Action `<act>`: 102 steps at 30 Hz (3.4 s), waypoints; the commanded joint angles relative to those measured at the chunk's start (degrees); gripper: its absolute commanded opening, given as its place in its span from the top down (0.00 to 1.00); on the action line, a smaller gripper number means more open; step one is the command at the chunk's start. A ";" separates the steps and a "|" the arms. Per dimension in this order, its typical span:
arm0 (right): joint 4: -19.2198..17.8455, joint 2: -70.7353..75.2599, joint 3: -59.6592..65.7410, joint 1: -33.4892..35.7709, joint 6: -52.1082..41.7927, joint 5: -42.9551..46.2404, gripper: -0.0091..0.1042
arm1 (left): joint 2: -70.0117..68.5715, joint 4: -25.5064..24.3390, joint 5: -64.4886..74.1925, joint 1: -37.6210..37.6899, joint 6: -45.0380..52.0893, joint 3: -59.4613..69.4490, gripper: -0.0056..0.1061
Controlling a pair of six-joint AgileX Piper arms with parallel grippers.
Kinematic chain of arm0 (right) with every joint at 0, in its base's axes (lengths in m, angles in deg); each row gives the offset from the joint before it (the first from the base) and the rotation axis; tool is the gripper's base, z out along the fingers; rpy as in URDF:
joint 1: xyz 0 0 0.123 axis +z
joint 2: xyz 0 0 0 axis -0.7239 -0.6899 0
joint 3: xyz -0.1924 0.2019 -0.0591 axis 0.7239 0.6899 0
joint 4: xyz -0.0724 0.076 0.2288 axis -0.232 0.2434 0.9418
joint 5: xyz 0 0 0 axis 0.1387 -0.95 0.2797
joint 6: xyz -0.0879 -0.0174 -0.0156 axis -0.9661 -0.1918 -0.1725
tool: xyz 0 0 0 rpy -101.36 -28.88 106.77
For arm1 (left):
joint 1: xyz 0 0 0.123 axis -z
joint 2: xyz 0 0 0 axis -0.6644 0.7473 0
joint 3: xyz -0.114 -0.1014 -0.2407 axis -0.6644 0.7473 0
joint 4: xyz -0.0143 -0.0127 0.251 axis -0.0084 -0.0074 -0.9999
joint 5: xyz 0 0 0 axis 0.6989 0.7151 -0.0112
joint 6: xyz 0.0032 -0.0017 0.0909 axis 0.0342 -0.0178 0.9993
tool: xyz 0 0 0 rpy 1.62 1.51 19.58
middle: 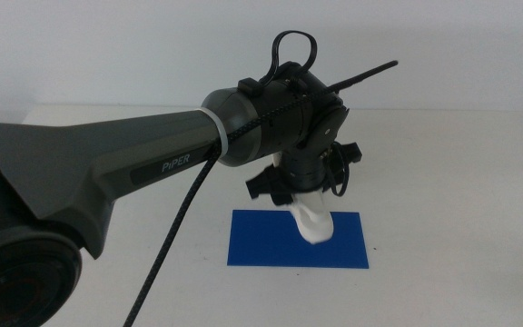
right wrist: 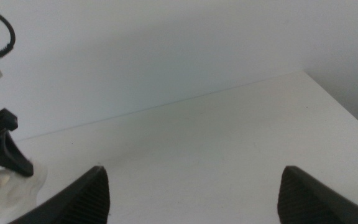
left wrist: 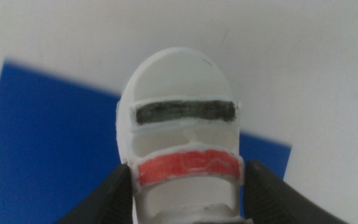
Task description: Use one arm to grab the shoe from the table and place it on the mat.
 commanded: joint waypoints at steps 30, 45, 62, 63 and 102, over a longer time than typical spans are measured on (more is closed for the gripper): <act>-0.33 0.27 0.14 0.00 -0.20 0.55 0.22 | 4.80 3.83 3.46 -1.01 -54.04 0.34 0.97; -0.33 0.27 0.14 0.00 -0.20 0.55 0.22 | 3.87 5.28 5.02 -1.14 -54.04 0.24 0.17; -0.33 0.27 0.14 0.00 -0.20 0.55 0.22 | -38.41 -13.05 4.02 -3.97 32.07 12.80 0.11; -0.33 0.27 0.14 0.00 -0.20 0.55 0.22 | -43.00 -12.64 -1.72 -5.68 33.69 17.68 0.11; -0.33 0.27 0.14 0.00 -0.20 0.55 0.22 | -119.51 21.01 -48.86 -44.94 76.60 97.52 0.11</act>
